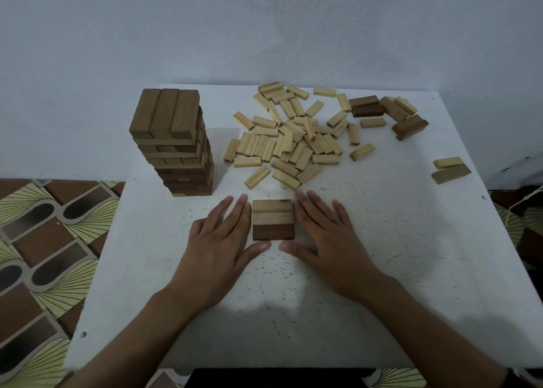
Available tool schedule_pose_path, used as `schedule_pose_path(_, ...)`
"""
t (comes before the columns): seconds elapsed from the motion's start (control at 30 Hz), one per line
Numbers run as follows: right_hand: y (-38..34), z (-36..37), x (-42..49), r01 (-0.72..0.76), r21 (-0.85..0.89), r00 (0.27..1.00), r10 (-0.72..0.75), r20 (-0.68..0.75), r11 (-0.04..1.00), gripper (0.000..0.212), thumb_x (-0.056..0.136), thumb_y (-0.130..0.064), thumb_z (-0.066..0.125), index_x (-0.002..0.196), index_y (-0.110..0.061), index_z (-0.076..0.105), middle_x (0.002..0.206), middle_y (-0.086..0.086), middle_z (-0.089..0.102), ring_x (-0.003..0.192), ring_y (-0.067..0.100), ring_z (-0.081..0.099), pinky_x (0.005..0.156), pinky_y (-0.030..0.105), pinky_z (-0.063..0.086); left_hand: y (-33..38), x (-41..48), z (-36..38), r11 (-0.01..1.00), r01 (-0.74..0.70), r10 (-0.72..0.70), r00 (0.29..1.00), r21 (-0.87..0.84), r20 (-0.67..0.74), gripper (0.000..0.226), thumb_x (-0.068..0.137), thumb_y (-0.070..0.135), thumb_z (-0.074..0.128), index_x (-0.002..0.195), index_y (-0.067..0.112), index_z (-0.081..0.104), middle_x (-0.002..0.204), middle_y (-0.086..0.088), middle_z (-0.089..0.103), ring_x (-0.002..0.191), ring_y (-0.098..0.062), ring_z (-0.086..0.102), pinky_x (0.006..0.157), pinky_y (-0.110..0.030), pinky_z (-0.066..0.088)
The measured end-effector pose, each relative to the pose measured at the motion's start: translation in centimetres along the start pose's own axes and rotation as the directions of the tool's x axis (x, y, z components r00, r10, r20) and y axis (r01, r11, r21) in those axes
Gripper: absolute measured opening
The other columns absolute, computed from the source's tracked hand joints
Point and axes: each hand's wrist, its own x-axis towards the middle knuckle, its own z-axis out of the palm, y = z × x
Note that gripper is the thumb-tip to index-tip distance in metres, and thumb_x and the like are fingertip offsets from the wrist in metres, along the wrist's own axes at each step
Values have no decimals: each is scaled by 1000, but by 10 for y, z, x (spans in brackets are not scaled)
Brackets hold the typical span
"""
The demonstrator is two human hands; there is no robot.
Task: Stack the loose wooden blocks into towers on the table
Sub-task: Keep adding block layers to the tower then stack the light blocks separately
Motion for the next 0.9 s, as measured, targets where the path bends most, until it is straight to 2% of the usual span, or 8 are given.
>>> schedule_pose_path(0.07,-1,-13,-1,-30,96,998,35,-53,995,89,91,-78,23,160,-23,11,168,-7,8,152,3,-2,125,35,-1,-3,-1,-5,999,-26,26,1000,-42,-12,85,97,76,9,159,20,23,167,2,19,155,-21,15,115,-47,19)
schedule_pose_path(0.13,0,-28,2,-63,182,988,87,-126,981,83,91,-70,49,157,-24,27,160,-6,32,143,5,21,116,25,12,-4,0,-12,996,-37,33,998,-87,-52,84,96,76,19,157,19,27,161,-3,35,148,-23,32,114,-50,33)
schedule_pose_path(0.23,3,-44,13,-7,210,993,33,-118,978,89,81,-66,68,153,-27,34,147,-10,42,131,6,37,108,26,29,-5,6,-20,987,-52,41,996,-151,-77,90,90,78,34,157,20,26,147,-5,45,129,-20,42,102,-40,46)
schedule_pose_path(0.3,5,-49,21,34,182,999,-27,-39,983,95,75,-70,71,153,-28,35,145,-11,40,128,6,38,107,31,36,-5,12,-24,984,-75,65,996,-159,-65,94,85,79,38,157,20,25,141,-4,45,121,-17,42,97,-34,47)
schedule_pose_path(0.43,6,-50,31,62,127,997,-67,40,990,101,68,-72,76,150,-24,40,143,-9,40,128,8,35,104,28,33,-10,23,-29,981,-110,106,994,-162,-29,93,79,80,41,151,23,35,132,0,43,114,-14,41,92,-31,49)
schedule_pose_path(0.7,6,-46,36,79,101,995,-84,52,992,88,71,-67,76,142,-21,51,135,-9,42,122,7,34,99,26,34,-13,32,-35,975,-121,133,990,-187,53,78,83,68,59,145,24,43,130,2,40,113,-16,43,92,-34,50)
schedule_pose_path(0.8,7,-48,38,89,82,993,-95,70,993,90,71,-69,74,143,-20,50,136,-10,40,122,6,32,98,24,31,-17,35,-36,970,-138,152,986,-200,60,81,80,69,61,144,23,45,130,3,42,111,-15,44,87,-37,54)
schedule_pose_path(0.9,7,-49,39,100,79,991,-107,81,992,90,72,-68,74,144,-20,50,136,-10,39,119,4,32,98,25,33,-17,36,-38,966,-153,172,982,-208,75,76,82,63,67,143,22,46,126,6,45,102,-10,45,78,-30,51)
